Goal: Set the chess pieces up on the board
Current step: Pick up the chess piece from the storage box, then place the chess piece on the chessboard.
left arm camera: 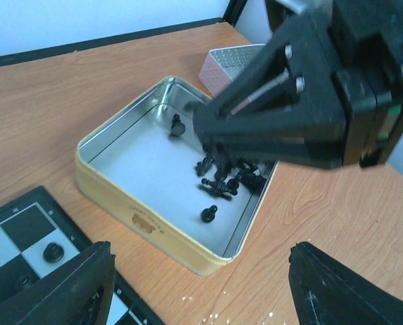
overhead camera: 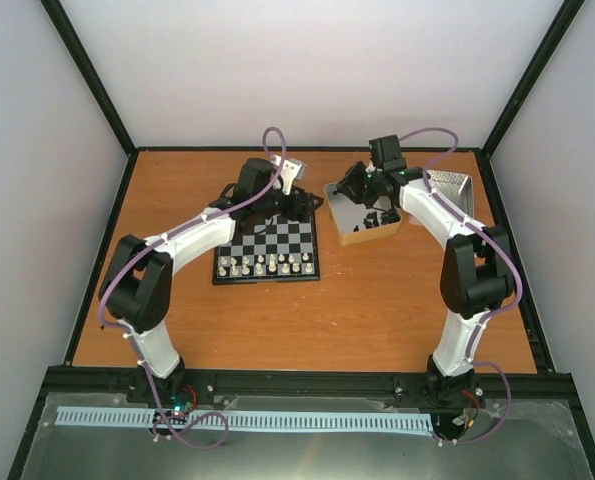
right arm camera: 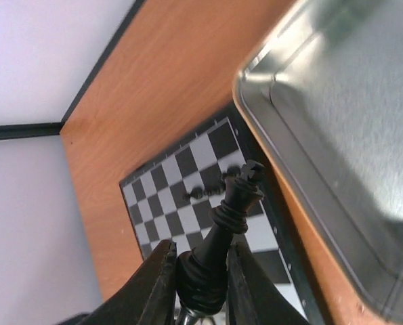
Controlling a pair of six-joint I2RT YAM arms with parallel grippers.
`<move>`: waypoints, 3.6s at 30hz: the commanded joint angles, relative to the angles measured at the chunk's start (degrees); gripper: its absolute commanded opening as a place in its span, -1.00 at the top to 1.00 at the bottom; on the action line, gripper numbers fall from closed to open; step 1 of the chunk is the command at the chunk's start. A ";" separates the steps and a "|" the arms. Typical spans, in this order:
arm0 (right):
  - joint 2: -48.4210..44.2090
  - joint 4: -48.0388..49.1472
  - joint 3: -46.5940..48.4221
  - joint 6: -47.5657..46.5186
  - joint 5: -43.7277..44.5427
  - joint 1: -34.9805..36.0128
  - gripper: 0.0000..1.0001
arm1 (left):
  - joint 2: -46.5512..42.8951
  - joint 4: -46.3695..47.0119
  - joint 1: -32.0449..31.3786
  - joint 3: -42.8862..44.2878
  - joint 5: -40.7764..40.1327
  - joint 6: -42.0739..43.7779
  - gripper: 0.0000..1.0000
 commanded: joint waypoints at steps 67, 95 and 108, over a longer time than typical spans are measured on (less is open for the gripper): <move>-0.98 -1.88 -5.33 -12.49 12.12 -1.52 0.60 | 7.95 -41.13 5.61 16.73 -19.14 5.44 0.99; 0.00 -3.15 -3.32 -12.65 13.74 -1.47 0.61 | 26.13 -49.17 20.11 33.88 -21.68 2.84 0.97; -0.30 -3.82 -2.46 -12.96 14.26 -1.41 0.61 | 31.48 -49.85 20.73 39.65 -23.89 2.42 0.94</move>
